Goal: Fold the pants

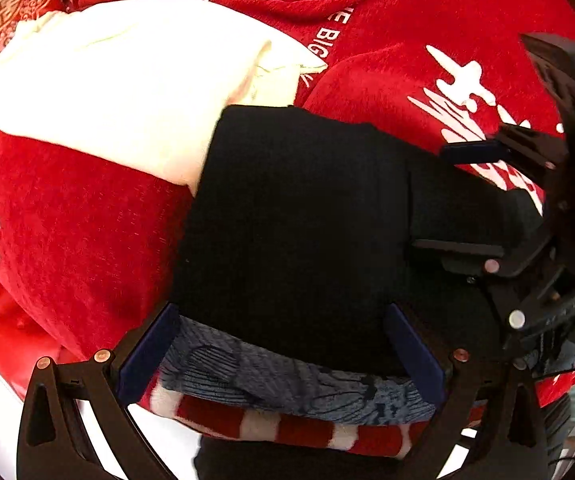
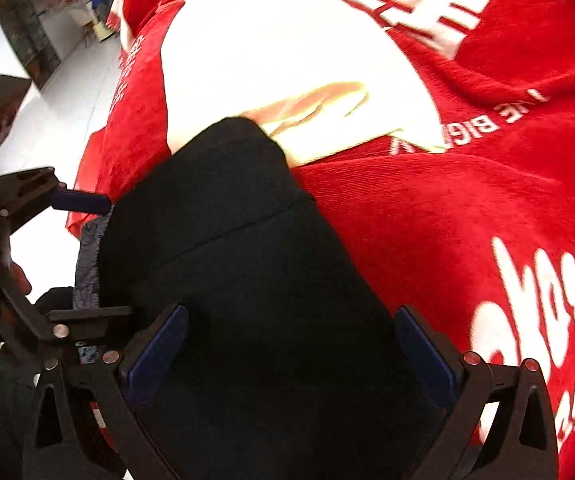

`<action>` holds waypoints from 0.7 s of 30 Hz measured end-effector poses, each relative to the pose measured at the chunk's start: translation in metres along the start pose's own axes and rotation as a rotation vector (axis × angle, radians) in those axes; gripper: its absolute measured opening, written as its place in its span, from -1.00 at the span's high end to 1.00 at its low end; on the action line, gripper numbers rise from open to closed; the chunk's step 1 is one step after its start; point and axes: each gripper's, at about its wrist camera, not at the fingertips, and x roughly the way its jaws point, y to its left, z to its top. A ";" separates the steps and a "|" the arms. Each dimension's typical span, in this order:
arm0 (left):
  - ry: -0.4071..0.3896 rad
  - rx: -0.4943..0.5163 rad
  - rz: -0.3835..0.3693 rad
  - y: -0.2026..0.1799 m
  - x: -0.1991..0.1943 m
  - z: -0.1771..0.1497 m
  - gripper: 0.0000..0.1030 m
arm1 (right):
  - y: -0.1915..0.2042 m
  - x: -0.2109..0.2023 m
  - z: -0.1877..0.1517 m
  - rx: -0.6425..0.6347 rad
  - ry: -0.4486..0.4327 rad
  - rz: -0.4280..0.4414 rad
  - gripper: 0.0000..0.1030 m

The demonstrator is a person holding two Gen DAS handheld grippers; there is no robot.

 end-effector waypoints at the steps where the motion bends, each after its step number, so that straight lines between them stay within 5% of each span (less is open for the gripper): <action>1: -0.008 0.004 0.005 0.002 -0.004 0.000 -0.99 | -0.001 0.002 0.002 -0.010 -0.003 0.017 -1.00; 11: -0.021 -0.045 -0.040 0.032 -0.012 0.000 -0.99 | -0.009 0.030 0.039 -0.029 0.074 0.224 -1.00; 14: -0.010 -0.048 -0.077 0.032 -0.007 0.002 -0.99 | -0.005 0.024 0.040 -0.040 0.063 0.242 -0.60; 18: -0.035 -0.041 -0.135 0.032 -0.011 0.008 -0.99 | -0.015 -0.002 0.031 -0.032 0.014 0.250 0.41; 21: -0.066 -0.014 -0.149 0.033 -0.020 0.012 -0.99 | -0.012 -0.028 0.027 -0.055 -0.062 0.262 0.52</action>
